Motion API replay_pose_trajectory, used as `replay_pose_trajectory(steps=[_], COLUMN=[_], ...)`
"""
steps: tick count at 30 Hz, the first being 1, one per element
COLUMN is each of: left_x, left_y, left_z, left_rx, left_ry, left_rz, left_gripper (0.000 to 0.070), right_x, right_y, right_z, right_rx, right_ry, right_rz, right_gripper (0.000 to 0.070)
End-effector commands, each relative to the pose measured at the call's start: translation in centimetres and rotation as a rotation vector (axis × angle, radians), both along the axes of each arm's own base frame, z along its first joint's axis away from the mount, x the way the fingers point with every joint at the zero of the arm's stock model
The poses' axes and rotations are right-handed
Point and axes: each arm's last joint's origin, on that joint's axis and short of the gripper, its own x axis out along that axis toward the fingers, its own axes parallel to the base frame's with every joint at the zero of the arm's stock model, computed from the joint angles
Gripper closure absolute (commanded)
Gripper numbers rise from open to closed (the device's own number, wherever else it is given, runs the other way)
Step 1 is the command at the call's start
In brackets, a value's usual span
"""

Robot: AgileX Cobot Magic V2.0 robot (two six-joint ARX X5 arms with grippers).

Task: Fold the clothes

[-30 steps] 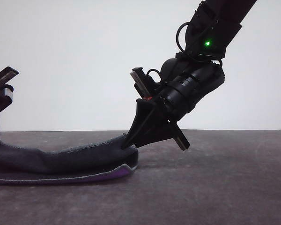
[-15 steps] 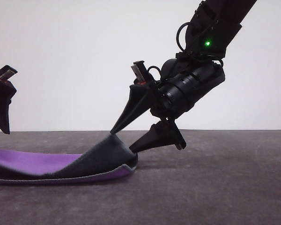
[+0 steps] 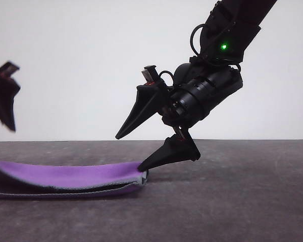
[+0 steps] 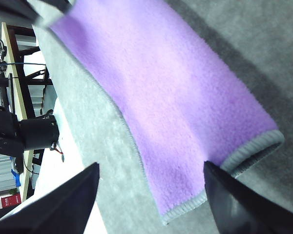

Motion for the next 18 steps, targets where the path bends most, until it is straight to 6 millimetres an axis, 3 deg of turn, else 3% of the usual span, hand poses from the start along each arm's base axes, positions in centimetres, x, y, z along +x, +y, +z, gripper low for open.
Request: replay_pose_trajectory(steps=[1, 6, 12, 18], left_x=[0.0, -0.9, -2.6, -4.7], left_y=[0.0, -0.2, 0.3, 1.3], left_z=[1.8, 5.0, 9.9, 13.6], left_rx=[-0.028, -0.077, -0.053, 0.02], left_ry=[-0.056, -0.144, -0.356, -0.557], left_rz=[-0.013, -0.02, -0.009, 0.045], left_gripper=[0.0254, 0.0255, 0.0254, 0.0253], right_x=[0.3, 0.5, 0.7, -0.5], right_y=[0.5, 0.3, -0.7, -2.4], right_z=[0.5, 0.5, 1.1, 4.6], right_rx=[0.021, 0.023, 0.014, -0.049], right_ry=[-0.039, -0.043, -0.06, -0.152], right_rz=[0.021, 0.016, 0.006, 0.013], right_gripper=[0.0265, 0.0217, 0.0215, 0.0216])
